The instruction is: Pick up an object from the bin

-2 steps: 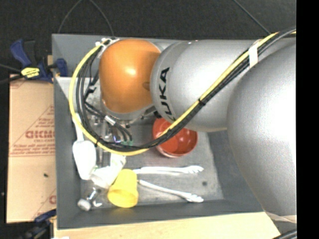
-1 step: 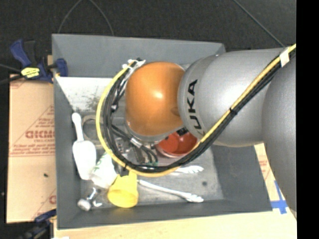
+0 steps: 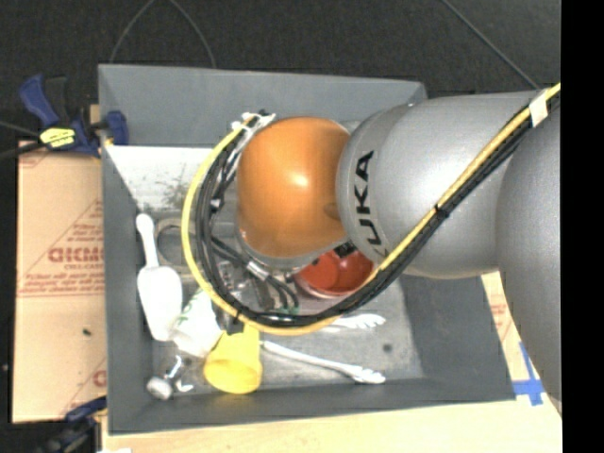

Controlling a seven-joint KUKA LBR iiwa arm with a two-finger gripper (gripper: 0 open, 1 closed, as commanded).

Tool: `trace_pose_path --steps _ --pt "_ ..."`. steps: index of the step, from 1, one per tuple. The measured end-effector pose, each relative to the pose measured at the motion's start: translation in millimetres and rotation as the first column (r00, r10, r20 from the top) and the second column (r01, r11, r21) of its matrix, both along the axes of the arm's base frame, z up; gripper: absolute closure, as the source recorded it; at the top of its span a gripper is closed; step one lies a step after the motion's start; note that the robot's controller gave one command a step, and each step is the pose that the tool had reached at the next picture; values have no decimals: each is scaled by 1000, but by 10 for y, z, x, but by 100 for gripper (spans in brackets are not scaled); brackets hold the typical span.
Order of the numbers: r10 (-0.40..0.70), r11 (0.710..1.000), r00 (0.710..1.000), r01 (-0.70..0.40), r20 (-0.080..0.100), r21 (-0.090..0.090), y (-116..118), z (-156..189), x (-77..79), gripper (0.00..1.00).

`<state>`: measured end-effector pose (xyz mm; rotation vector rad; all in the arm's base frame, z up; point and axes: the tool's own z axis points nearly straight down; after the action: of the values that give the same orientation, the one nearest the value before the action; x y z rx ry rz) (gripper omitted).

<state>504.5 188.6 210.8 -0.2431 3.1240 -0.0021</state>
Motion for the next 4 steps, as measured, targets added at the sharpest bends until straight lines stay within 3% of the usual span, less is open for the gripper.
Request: trace_pose_path --steps 1,2,3,4 --pt "-54 999 999 54 0 1 -273 -269 -79 100" --pt "-9 1000 1000 9 3 1 -417 -259 -219 0" --pt "-9 1000 1000 9 3 1 -416 -259 -219 0" --pt "193 981 981 -193 0 -3 -873 -1057 -188 0"
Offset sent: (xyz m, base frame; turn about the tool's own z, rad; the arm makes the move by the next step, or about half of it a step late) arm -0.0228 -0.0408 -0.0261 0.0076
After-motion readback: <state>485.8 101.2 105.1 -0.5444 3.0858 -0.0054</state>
